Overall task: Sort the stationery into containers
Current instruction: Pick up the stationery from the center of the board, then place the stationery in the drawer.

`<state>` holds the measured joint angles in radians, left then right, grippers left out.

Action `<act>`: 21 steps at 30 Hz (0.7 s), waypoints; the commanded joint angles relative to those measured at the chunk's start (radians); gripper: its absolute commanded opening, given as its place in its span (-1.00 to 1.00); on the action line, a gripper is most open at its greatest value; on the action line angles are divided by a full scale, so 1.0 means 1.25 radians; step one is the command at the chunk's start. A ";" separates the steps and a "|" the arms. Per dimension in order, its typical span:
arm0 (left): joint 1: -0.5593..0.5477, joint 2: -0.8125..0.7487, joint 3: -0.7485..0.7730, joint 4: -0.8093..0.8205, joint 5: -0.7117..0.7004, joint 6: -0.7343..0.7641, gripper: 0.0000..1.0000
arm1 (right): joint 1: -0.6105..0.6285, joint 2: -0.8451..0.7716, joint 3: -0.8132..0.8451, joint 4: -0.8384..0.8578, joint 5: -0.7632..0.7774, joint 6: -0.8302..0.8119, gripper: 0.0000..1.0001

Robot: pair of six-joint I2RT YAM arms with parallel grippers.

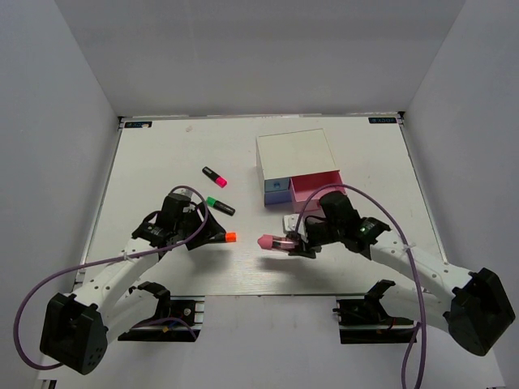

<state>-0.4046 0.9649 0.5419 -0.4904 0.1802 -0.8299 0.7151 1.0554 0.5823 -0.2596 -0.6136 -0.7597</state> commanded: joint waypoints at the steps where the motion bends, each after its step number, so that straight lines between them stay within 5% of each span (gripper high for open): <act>1: -0.004 -0.025 0.018 0.016 0.013 0.007 0.51 | 0.001 -0.031 0.097 0.023 -0.070 -0.010 -0.80; 9: -0.004 -0.032 0.018 0.016 0.013 0.007 0.51 | -0.016 -0.009 0.257 0.042 0.027 -0.011 -0.83; 21: -0.004 -0.039 0.011 0.024 0.020 0.007 0.51 | -0.133 -0.011 0.289 0.071 0.188 -0.095 -0.92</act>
<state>-0.4046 0.9367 0.5419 -0.4843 0.1925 -0.8280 0.5800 1.0424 0.8955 -0.2363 -0.4618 -0.8284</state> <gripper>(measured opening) 0.752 0.565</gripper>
